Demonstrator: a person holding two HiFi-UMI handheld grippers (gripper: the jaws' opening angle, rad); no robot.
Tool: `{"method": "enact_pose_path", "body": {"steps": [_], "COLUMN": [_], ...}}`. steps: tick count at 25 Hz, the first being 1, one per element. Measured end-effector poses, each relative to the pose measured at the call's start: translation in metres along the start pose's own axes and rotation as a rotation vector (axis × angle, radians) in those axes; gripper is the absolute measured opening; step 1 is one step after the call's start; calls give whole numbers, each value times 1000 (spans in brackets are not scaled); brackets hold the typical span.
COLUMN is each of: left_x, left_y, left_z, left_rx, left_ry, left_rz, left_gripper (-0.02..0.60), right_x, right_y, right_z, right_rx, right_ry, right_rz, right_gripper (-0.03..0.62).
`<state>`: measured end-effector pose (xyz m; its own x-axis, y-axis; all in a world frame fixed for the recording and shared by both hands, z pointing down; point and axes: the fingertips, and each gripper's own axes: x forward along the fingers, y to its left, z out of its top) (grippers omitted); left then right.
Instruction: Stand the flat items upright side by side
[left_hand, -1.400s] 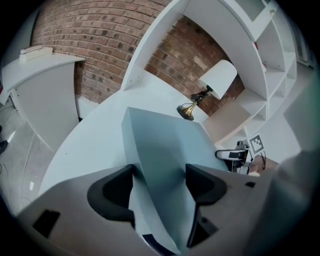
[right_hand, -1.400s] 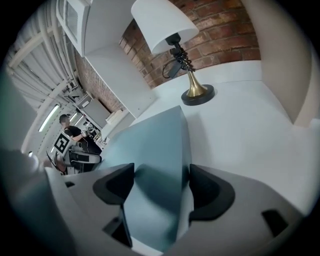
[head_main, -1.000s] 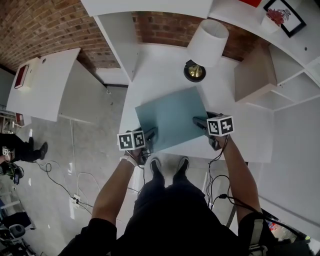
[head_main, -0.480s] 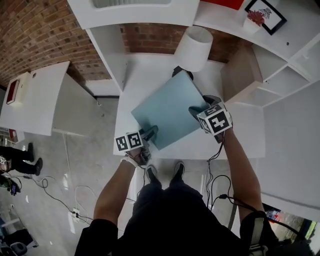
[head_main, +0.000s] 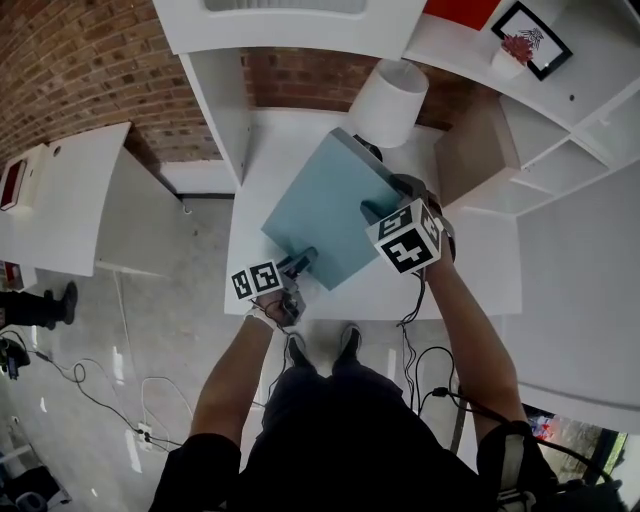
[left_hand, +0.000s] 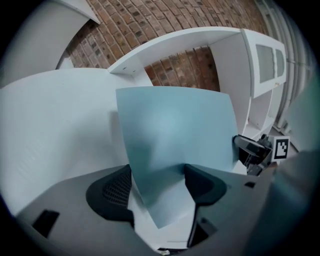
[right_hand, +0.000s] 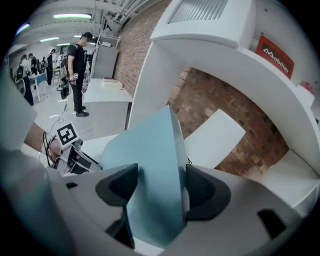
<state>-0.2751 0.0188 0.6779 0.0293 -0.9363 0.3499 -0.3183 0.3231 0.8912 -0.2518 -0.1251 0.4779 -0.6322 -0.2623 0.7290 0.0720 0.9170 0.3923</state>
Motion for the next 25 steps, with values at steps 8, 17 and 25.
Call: {"method": "enact_pose_path", "body": {"steps": [8,17,25], "left_x": [-7,-29,-69], "left_y": [17,25,-2], "left_z": [-5,-7,19], "left_rx": [-16,66,227], "left_ry": [12,85,3], "left_rz": [-6,105,90], "left_gripper": [319,319,319], "right_x": [-8,-41,-74], "right_y": [26,68,115], "right_z": [18,46,70], "right_rx": [-63,-58,-52], "right_ry": [-11,-74,-130], "right_rz": [-50,-38,39], "right_gripper": [279,275,253]}}
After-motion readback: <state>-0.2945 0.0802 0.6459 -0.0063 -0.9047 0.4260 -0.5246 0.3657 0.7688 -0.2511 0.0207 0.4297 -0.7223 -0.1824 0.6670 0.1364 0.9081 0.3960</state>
